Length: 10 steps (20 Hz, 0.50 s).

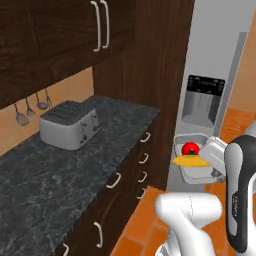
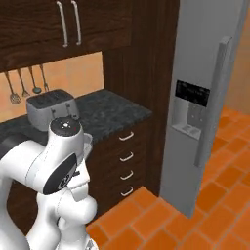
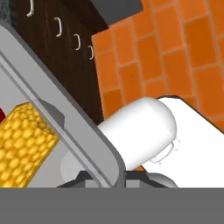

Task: Take the meat container that has the fish and place it on the second highest rack of the freezer. Then take the vegetable container that has the corn and tomato and place it on the highest rack of the freezer.

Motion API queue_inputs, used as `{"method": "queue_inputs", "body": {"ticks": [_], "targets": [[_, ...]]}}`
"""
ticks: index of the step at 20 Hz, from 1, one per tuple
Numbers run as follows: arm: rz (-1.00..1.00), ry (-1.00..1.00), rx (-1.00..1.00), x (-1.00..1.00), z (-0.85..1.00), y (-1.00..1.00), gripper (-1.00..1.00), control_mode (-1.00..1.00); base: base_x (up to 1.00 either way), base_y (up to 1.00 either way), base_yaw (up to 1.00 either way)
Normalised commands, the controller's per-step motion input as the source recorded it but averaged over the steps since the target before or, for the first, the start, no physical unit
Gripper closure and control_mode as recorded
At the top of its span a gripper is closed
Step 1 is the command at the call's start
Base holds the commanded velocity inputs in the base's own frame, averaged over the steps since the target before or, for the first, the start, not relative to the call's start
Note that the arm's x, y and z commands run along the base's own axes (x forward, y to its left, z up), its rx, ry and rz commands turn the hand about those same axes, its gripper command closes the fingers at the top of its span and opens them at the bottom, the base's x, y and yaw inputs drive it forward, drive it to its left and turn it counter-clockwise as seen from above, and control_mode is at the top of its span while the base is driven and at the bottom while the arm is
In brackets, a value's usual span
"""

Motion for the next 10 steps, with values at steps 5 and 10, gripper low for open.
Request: {"method": "queue_inputs", "body": {"ticks": [5, 10], "targets": [[0.0, 0.0, 0.0, 0.0, 0.0, 0.0, 1.0, 1.0, 0.03, 0.07, -0.88], [0.0, 0.0, 0.0, 0.0, 0.0, 0.0, 1.0, 1.0, 0.36, -0.64, -0.54]]}}
